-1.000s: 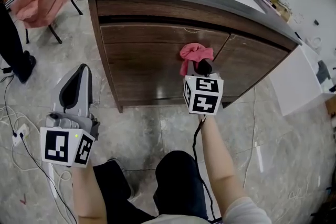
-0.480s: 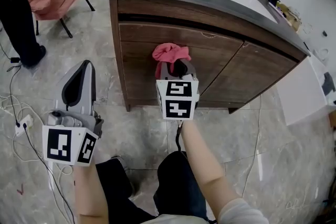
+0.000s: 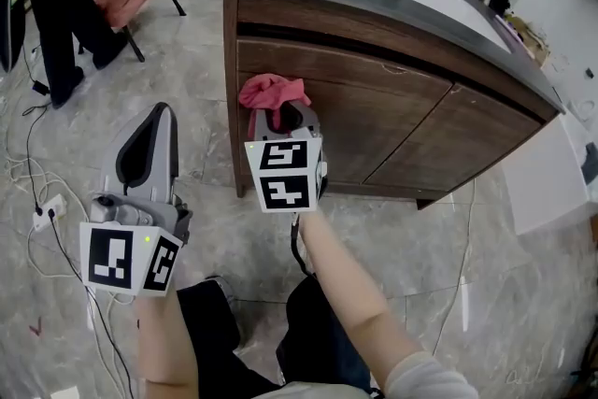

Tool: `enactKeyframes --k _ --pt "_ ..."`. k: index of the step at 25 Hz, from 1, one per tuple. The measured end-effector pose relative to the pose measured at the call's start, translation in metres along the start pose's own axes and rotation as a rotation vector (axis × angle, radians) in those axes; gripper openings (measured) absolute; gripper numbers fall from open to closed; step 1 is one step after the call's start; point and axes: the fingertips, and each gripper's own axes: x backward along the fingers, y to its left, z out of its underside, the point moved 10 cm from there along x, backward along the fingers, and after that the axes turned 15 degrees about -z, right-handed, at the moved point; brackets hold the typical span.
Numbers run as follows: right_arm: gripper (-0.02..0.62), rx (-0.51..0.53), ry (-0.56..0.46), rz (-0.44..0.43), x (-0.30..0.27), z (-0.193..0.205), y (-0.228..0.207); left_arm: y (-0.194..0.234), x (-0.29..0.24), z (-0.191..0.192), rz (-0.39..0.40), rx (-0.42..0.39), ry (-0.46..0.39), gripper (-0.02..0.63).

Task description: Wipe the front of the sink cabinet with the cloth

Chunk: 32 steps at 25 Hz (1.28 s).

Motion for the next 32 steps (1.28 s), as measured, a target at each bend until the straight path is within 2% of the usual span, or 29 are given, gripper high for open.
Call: enactKeyframes --k 8,13,22,32 --pt "0.064 0.031 0.0 -0.059 -0.018 -0.014 0.024 0.007 0.002 -0.002 -0.016 0.008 -0.007 0.005" --pt "0.063 -0.005 0.011 -0.079 -0.024 0.004 0.027 0.008 0.003 -0.002 -0.012 0.003 -0.008 0.005" --pt "0.063 -0.014 0.051 -0.071 -0.031 0.028 0.032 0.008 0.004 -0.006 -0.016 0.026 -0.024 0.005" --pt "0.061 -0.051 0.043 -0.009 0.002 0.046 -0.007 -0.004 0.001 -0.003 0.018 0.011 -0.009 0.005"
